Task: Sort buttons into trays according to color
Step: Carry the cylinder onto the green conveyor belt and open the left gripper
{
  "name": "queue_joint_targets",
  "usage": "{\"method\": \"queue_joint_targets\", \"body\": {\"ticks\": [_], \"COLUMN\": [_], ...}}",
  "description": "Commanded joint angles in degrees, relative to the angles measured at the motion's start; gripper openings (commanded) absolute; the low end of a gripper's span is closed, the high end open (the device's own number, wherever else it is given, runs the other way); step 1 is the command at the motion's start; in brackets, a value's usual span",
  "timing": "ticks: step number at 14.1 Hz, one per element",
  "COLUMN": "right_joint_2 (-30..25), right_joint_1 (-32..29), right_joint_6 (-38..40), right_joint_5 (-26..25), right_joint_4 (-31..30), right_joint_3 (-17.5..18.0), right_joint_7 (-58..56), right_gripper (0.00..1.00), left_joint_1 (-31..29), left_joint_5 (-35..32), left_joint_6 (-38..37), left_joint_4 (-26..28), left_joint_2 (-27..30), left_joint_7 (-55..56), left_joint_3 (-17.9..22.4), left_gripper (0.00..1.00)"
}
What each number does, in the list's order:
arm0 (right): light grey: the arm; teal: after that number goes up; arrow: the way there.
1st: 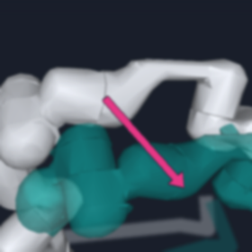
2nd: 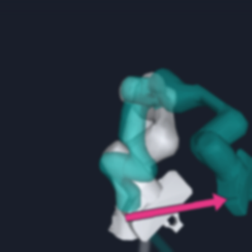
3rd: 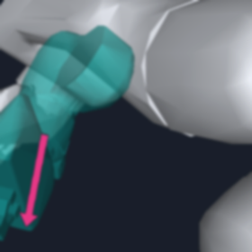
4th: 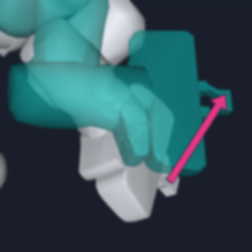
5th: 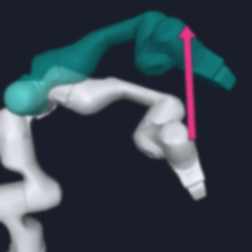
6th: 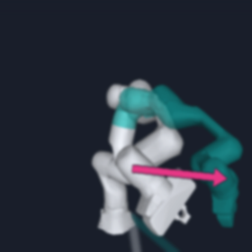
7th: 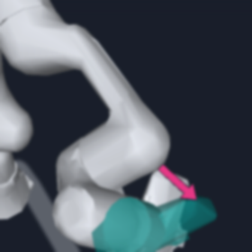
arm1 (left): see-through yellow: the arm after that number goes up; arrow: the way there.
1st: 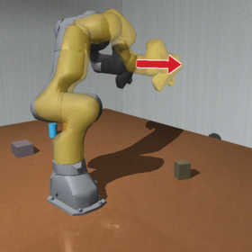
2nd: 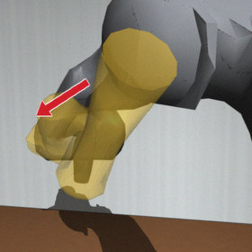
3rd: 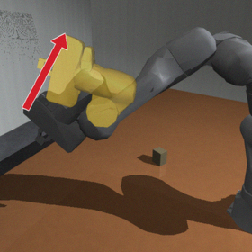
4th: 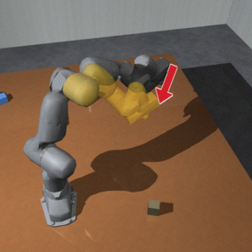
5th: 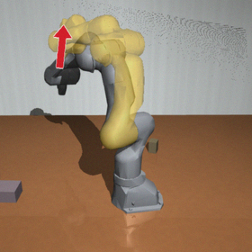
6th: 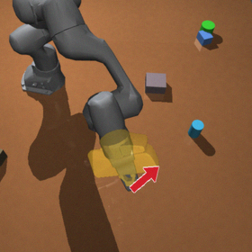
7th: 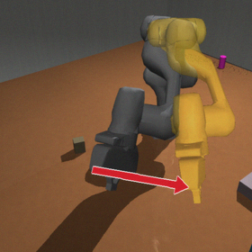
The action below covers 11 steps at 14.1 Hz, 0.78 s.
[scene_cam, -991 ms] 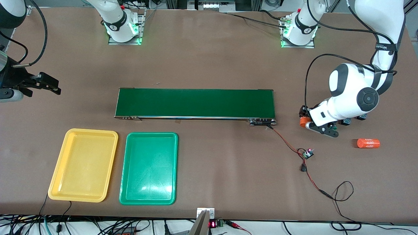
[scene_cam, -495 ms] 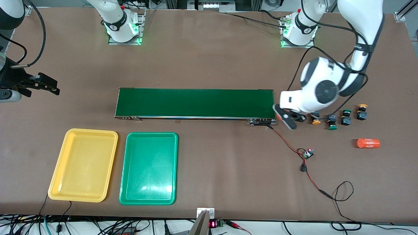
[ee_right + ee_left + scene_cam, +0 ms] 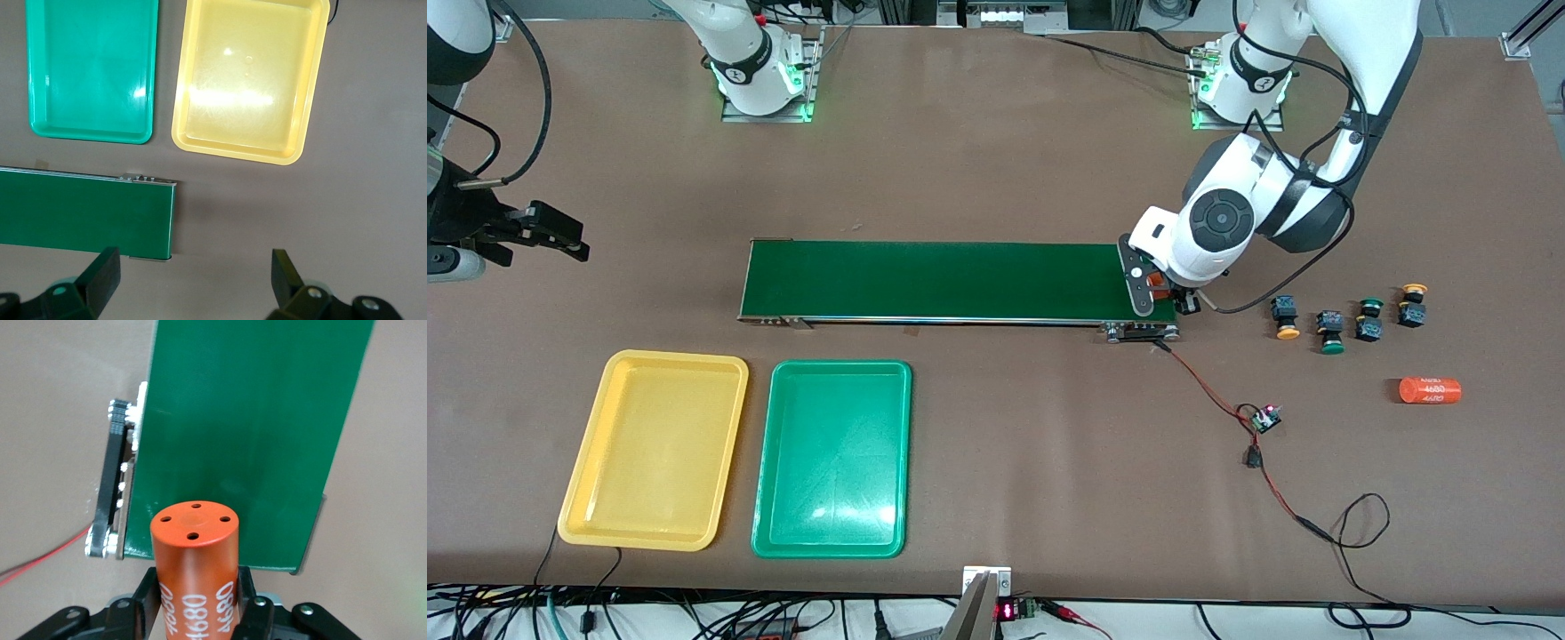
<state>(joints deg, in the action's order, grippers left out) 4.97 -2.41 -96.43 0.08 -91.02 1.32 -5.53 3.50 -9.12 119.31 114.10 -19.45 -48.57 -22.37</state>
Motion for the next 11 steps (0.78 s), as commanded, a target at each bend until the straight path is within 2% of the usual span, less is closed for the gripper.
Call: {"method": "queue_joint_targets", "body": {"ticks": [1,3,8,9,10,11], "right_joint_2": [0.31,0.31,0.31,0.39,0.66,0.66], "right_joint_1": [-0.49,-0.40,-0.31,-0.31,-0.31,-0.31], "right_joint_6": [-0.25,-0.78,-2.27,-2.36,-2.36,-2.54], "right_joint_5": [0.89,0.98,1.06,1.06,1.06,1.06], "right_joint_4": [0.75,0.75,0.75,0.75,0.75,0.75], "right_joint_3": [0.17,0.17,0.17,0.17,0.17,0.17], "right_joint_7": [0.34,0.34,0.43,0.43,0.43,0.43], "right_gripper": [1.00,1.00,1.00,1.00,1.00,1.00], "left_joint_1": [1.67,3.97,4.33,4.33,4.33,4.41], "left_joint_5": [-3.08,-8.18,-8.46,-8.54,-8.54,-8.63], "left_joint_6": [0.30,0.48,1.01,1.71,1.97,2.24], "left_joint_4": [-0.10,-0.37,-0.28,-0.19,-0.19,-0.37], "left_joint_2": [-1.72,-2.86,-3.84,-4.36,-4.71,-5.15], "left_joint_7": [-3.29,-2.85,-2.67,-2.67,-2.15,-1.97], "left_joint_3": [-0.65,-0.65,-0.65,-0.65,-0.65,-0.74], "left_gripper": [0.00,0.00,0.00,0.05,0.43,0.99]}}
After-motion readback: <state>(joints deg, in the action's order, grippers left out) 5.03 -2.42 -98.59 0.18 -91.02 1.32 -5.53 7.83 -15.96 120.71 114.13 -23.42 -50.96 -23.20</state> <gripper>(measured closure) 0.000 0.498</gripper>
